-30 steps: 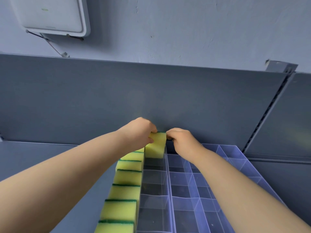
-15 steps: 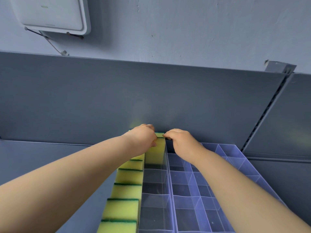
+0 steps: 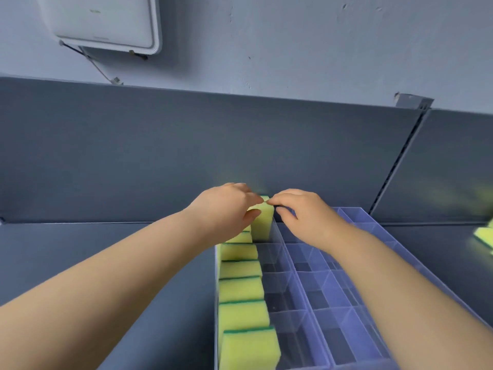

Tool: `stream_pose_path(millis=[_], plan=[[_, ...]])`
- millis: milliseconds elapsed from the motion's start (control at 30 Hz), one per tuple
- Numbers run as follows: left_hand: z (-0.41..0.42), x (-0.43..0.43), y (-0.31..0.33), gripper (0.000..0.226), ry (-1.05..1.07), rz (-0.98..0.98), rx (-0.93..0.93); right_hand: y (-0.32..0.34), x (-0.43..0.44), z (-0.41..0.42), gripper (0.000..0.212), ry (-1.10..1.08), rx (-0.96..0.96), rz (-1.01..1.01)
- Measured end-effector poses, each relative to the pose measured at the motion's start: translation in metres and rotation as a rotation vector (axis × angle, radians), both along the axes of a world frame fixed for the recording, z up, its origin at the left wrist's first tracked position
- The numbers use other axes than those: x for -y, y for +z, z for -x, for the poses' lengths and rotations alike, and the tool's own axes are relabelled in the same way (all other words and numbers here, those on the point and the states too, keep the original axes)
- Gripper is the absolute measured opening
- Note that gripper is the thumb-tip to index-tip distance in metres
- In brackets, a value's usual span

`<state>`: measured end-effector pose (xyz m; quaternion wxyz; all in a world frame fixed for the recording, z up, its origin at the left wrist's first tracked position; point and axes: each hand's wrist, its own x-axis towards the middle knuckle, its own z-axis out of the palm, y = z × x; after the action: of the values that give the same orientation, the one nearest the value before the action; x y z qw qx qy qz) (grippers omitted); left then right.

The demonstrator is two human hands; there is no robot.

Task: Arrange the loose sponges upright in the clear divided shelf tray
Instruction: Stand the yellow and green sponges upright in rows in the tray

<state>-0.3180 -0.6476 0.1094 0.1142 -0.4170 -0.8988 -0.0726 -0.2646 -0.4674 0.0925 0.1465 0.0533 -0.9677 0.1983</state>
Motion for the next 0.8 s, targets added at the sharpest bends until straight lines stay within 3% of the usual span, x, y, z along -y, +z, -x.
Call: stream_pose_path(millis=[233,367,500,800], plan=[[-0.061,0.066,-0.003,0.035,-0.138,0.009,-0.103,0.002,0.075,-0.092,0.025,-0.161,-0.085,0.125],[-0.102,0.075,-0.01,0.036,-0.3,-0.117,-0.168,-0.014,0.108,-0.149,0.025,-0.33,-0.217,0.135],[-0.145,0.055,-0.021,0.041,-0.486,-0.266,-0.19,-0.032,0.112,-0.208,0.028,-0.499,-0.248,0.128],[-0.228,-0.026,-0.054,0.042,-0.705,-0.212,-0.123,-0.072,0.071,-0.333,0.026,-0.852,-0.231,0.227]])
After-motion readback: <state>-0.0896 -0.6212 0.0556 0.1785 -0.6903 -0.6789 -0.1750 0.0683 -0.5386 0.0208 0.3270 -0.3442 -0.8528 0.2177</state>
